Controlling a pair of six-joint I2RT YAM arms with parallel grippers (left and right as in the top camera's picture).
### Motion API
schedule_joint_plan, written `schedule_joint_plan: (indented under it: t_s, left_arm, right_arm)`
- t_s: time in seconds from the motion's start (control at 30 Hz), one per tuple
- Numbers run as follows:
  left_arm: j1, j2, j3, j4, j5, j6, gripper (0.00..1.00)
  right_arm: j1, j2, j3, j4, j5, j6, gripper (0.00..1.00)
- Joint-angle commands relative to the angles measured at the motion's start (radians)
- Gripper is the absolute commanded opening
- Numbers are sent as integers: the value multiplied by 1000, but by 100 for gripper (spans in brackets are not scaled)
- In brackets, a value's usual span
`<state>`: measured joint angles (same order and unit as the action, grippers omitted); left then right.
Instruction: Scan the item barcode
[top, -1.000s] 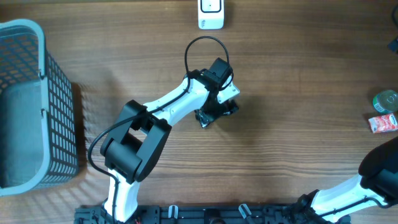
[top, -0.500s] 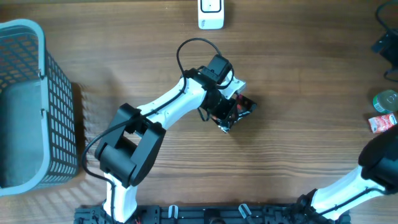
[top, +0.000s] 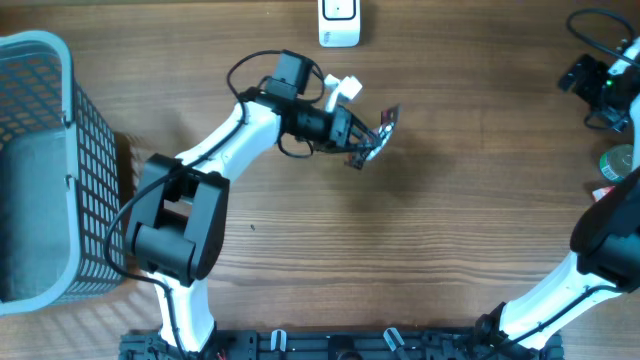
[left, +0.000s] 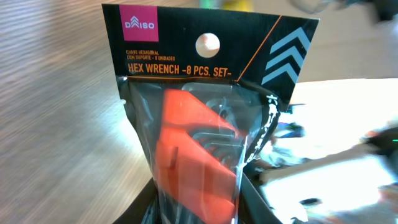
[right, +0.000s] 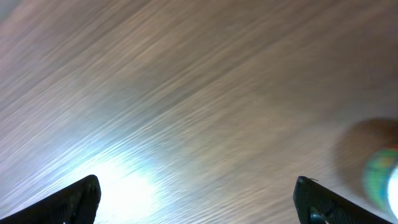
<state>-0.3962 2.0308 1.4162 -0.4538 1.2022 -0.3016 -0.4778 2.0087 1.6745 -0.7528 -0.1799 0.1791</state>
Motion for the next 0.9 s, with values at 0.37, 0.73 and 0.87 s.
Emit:
schedule_joint_plan:
  t_s: [0.37, 0.73, 0.87]
  left_arm:
    - [-15, -36, 0, 107, 374, -322, 9]
    - [-15, -41, 0, 106, 364, -892, 5]
    - [-15, -60, 0, 106, 356, -1036, 9]
  right_arm:
    - [75, 53, 1, -32, 23, 173, 100]
    - [93, 210, 1, -118, 53, 357, 100]
    - [103, 209, 1, -117, 55, 346, 100]
